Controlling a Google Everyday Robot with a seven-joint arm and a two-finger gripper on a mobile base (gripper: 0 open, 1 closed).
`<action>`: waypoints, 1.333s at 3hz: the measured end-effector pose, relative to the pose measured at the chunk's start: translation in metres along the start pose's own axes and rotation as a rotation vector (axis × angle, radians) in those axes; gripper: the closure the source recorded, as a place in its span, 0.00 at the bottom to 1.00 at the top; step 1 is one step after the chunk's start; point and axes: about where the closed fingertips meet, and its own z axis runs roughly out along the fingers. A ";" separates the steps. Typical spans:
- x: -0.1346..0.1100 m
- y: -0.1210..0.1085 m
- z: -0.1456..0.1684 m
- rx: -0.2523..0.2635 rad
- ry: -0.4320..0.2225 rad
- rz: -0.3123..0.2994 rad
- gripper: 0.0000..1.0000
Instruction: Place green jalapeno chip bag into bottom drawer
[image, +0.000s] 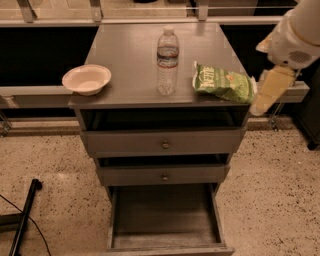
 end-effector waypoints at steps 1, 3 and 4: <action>-0.005 -0.043 0.033 0.057 -0.036 -0.015 0.00; -0.023 -0.068 0.103 0.033 -0.109 -0.012 0.15; -0.029 -0.066 0.129 0.004 -0.131 -0.001 0.38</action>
Offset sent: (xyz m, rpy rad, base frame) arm 0.1285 0.0141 -0.0588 0.0793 -0.0988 0.0395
